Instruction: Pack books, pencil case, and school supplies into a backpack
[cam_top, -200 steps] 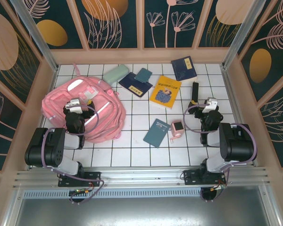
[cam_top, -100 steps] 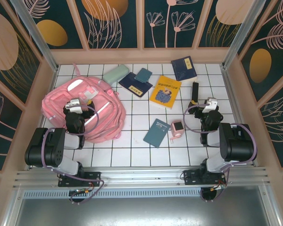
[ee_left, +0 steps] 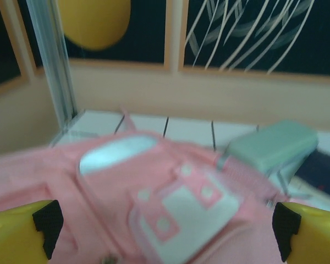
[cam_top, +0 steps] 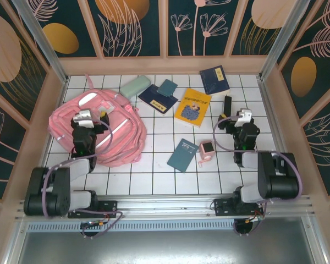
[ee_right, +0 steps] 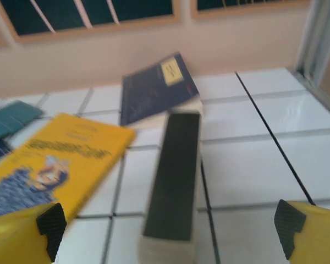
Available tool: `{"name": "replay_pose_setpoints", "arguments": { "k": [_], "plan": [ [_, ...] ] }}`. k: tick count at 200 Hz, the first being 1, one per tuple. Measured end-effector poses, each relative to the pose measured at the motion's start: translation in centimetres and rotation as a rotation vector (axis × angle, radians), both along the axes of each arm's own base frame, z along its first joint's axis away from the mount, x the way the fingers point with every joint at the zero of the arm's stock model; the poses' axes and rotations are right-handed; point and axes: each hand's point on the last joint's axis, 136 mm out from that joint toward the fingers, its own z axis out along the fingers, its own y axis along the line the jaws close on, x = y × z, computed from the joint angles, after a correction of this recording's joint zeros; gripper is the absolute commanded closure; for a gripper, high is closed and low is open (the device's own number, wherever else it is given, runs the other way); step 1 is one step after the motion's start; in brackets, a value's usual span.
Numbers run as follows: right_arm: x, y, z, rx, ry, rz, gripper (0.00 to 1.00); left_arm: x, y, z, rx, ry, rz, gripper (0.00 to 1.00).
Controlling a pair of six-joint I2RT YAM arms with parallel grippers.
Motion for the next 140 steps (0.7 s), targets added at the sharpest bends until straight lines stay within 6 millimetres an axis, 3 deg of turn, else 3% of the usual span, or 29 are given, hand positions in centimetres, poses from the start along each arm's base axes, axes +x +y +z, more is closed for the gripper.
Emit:
{"name": "replay_pose_setpoints", "arguments": {
  "k": [17, 41, 66, 80, 92, 107, 126, 140],
  "plan": [
    [-0.9, 3.0, 4.4, -0.032, -0.102, 0.057, 0.01, -0.4, -1.6, 5.6, -0.016, -0.105, -0.041, 0.01],
    [-3.1, 9.5, 10.2, -0.049, -0.222, 0.223, 0.01, -2.2, -4.9, 13.0, -0.071, -0.211, -0.145, 0.01],
    [-6.9, 15.6, 15.3, -0.06, -0.307, 0.392, 0.01, -4.2, -6.5, 19.0, -0.144, -0.239, -0.236, 0.01],
    [-8.9, 17.9, 18.3, -0.045, -0.341, 0.46, 0.01, -5.2, -6.4, 20.9, -0.222, -0.218, -0.242, 0.01],
    [-9.7, 18.6, 21.2, -0.001, -0.356, 0.46, 0.01, -5.5, -5.8, 21.8, -0.309, -0.166, -0.21, 0.01],
    [-9.5, 18.0, 24.9, 0.097, -0.332, 0.42, 0.01, -5.7, -4.9, 21.8, -0.41, -0.113, -0.15, 0.01],
    [-8.6, 16.6, 28.3, 0.22, -0.262, 0.37, 0.01, -5.8, -3.8, 18.5, -0.515, -0.006, -0.057, 0.01],
    [-7.7, 15.2, 29.1, 0.289, -0.215, 0.318, 0.01, -6.0, -3.0, 15.2, -0.566, 0.084, 0.026, 0.01]
  ]
}}
